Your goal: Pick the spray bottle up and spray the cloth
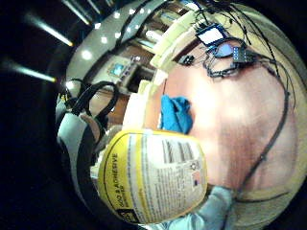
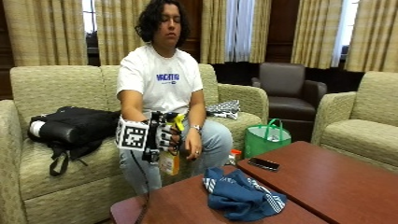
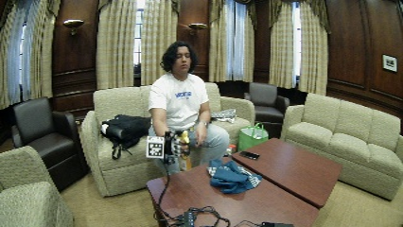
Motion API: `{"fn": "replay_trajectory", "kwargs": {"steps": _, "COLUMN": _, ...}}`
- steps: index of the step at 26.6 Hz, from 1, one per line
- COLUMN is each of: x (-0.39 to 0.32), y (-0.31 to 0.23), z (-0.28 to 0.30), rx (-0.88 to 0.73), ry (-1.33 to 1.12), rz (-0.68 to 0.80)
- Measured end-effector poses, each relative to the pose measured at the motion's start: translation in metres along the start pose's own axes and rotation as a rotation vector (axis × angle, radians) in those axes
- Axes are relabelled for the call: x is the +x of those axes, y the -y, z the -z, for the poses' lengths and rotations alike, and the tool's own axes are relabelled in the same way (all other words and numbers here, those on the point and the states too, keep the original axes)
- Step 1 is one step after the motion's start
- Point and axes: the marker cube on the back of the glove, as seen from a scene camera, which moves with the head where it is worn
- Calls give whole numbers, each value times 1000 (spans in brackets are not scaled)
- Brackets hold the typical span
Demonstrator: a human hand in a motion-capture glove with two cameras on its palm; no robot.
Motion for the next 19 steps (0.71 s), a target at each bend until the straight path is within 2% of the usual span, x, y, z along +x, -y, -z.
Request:
{"fn": "replay_trajectory", "kwargs": {"steps": 8, "x": -53, "y": 12, "z": -12, "rx": -265, "ry": -208, "rz": -63}}
{"fn": "replay_trajectory", "kwargs": {"steps": 19, "x": -78, "y": 29, "z": -74, "rx": -633, "ry": -739, "rz": -216}}
